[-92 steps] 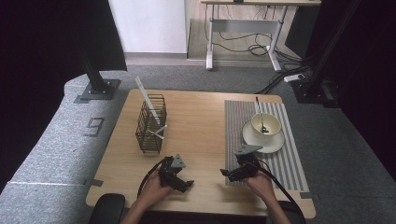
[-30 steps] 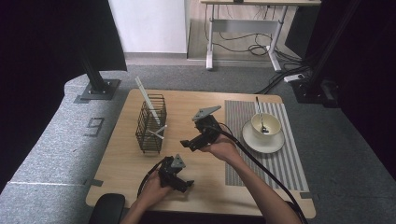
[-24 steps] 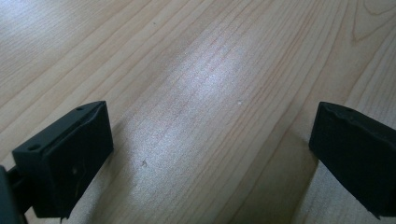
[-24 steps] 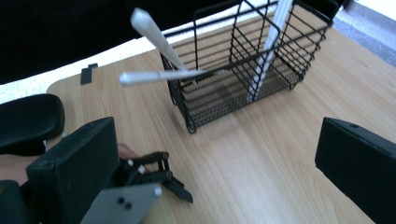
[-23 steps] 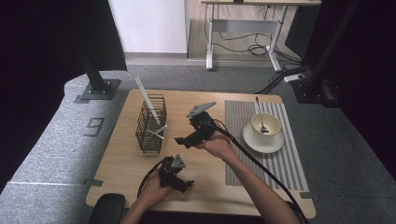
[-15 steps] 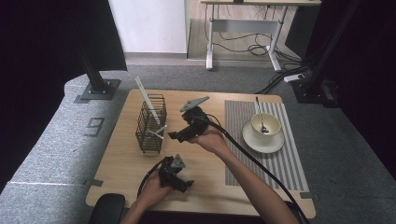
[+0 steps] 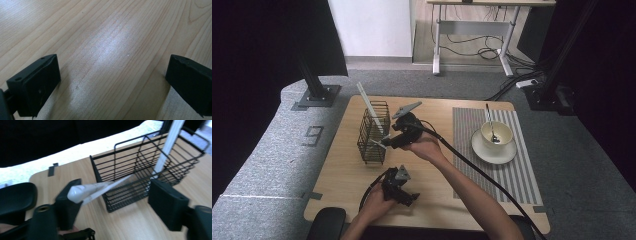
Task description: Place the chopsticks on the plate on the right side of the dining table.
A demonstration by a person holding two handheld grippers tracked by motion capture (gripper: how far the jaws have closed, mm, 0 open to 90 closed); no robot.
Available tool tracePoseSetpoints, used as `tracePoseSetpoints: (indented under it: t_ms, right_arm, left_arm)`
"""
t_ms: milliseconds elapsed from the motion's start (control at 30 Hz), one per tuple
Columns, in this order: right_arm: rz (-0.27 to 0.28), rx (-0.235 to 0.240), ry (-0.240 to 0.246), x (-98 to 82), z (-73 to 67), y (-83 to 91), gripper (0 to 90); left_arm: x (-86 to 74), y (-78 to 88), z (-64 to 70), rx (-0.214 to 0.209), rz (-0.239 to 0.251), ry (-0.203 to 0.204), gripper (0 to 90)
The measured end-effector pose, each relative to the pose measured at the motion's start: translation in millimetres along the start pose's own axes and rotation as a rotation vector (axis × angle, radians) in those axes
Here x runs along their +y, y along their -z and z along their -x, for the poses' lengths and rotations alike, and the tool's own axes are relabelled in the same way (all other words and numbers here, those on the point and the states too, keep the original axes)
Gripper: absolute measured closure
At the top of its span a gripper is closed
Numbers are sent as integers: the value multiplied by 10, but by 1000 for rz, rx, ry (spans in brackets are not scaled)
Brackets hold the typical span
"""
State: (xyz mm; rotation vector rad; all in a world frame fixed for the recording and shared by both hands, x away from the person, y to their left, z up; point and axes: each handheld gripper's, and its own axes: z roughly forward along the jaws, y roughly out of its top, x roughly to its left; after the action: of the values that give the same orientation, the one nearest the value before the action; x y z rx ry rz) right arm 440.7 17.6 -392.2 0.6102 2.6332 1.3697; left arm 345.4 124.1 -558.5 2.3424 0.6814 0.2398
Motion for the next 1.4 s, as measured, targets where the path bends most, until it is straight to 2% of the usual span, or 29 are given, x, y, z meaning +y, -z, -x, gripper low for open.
tracePoseSetpoints:
  t_ms: [133, 200, 233, 433, 467, 600, 967, 1400]
  right_arm:
    - [9, 21, -12, -4, -3, -42, 435]
    - [20, -4, 4, -2, -28, -39, 536]
    - [20, -4, 4, -2, -28, -39, 536]
    - [34, -27, 3, 11, -48, -1, 701]
    - [43, -38, 18, 18, -52, 15, 746]
    - [61, -41, 20, 36, -56, 37, 807]
    - [59, -36, 19, 67, -72, 88, 812]
    - [45, -24, 51, 136, -142, 309, 811]
  left_arm:
    - [3, -4, 5, -1, 2, 1, 0]
    - [4, -5, 7, -2, 2, 1, 0]
    - [4, -5, 7, -2, 2, 1, 0]
    - [5, -3, 3, -2, -1, -4, 0]
    - [5, -3, 4, -2, -1, -4, 0]
    - [5, -3, 3, -3, -1, -3, 0]
    - [5, -2, 2, -4, -3, -5, 0]
    - [4, -5, 5, -3, 2, -1, 0]
